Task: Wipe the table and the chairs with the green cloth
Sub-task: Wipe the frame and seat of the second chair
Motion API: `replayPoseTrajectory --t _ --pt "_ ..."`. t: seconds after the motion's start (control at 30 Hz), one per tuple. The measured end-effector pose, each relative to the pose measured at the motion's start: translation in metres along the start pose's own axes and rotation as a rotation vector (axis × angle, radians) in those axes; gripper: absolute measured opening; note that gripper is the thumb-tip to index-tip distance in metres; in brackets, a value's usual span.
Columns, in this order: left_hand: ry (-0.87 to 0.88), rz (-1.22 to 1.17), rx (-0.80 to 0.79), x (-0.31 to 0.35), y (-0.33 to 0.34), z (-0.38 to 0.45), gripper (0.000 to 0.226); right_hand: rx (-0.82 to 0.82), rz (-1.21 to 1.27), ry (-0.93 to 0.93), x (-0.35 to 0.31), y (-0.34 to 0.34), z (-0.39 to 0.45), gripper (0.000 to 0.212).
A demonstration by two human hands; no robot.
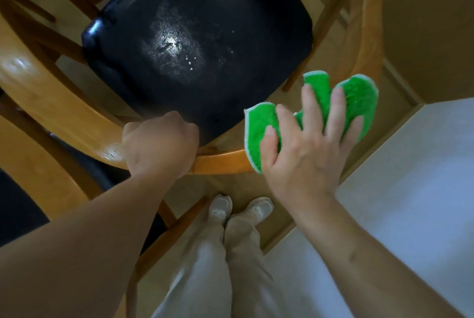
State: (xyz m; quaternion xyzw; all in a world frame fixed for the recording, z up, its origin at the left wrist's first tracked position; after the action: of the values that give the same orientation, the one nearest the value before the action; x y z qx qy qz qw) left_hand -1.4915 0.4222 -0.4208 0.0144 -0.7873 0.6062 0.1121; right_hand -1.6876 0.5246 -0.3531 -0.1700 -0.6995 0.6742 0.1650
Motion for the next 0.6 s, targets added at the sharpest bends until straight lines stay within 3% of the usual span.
replayPoseTrajectory --t 0.1,0.2,0.4,0.5,0.6 --pt "-0.009 0.021 -0.006 0.0 0.0 0.002 0.031 -0.046 -0.038 -0.145 -0.046 0.02 -0.037 0.034" --pt "-0.009 0.019 0.001 -0.002 0.002 0.002 0.034 -0.122 -0.078 -0.26 -0.095 0.045 -0.067 0.041" --pt "0.004 0.023 0.008 -0.002 0.002 0.003 0.035 -0.079 -0.025 -0.315 -0.082 0.039 -0.055 0.038" --pt "0.018 0.005 0.007 -0.001 0.002 0.003 0.033 0.054 0.012 -0.13 -0.023 0.009 -0.017 0.046" --pt "0.015 -0.015 0.018 0.0 0.001 0.002 0.033 0.053 0.199 0.151 0.047 -0.005 0.036 0.055"
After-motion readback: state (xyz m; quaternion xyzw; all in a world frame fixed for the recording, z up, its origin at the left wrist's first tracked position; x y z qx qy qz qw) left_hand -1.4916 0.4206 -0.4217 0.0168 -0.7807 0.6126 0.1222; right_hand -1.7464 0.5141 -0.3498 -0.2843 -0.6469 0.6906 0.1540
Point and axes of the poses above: each hand's wrist, its own z-axis towards the middle knuckle, its own y-axis out of the palm, x = y × z, the point moved 10 cm from there along z, towards the middle knuckle, and after that the axes turned 4 degrees about -z, right-handed, at the moved point
